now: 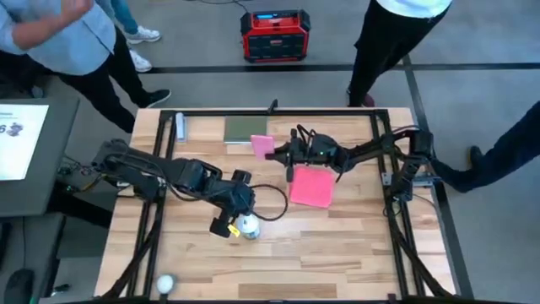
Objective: Apply microfiber cloth
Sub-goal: Spray the back of the pink cellphone with the white spray bottle
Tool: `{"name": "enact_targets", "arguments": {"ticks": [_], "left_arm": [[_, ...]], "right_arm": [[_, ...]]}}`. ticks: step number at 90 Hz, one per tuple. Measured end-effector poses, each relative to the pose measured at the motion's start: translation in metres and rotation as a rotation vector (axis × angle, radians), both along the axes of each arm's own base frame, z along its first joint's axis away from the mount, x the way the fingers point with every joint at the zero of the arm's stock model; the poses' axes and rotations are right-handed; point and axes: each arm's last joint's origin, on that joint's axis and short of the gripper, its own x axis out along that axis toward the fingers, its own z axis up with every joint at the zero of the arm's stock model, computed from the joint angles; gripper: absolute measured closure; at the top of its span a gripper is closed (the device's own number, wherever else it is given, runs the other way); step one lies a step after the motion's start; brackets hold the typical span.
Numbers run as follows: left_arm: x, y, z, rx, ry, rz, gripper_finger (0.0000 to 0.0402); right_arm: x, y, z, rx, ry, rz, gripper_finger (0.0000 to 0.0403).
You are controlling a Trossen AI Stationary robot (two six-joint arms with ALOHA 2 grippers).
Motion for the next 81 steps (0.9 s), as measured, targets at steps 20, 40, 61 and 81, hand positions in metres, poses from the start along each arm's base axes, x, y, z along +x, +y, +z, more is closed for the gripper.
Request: {"name": "enact_targets", "arguments": {"ticks": [20,40,61,81], "left_arm": [[0.005,-0.003,0.001,0.01,0.017,-0.016,0.0402],[0.003,-0.003,0.006,0.004,0.021,-0.012,0.0402],[0.003,-0.002,0.005,0.015,0.032,-0.018,0.0402],[0.002,-0.001,0.005,0.038,0.035,-0.054,0.0402]], "right_arm": [[0.0,0.0,-0.001,0.002,0.011,0.0,0.0386],[0.0,0.001,-0.003,0.003,0.031,-0.026,0.0386],[-0.003,0.001,-0.007,0.003,0.039,-0.067,0.0386],[-0.006,0.003,-0.011,0.005,0.053,-0.097,0.0386]]}}
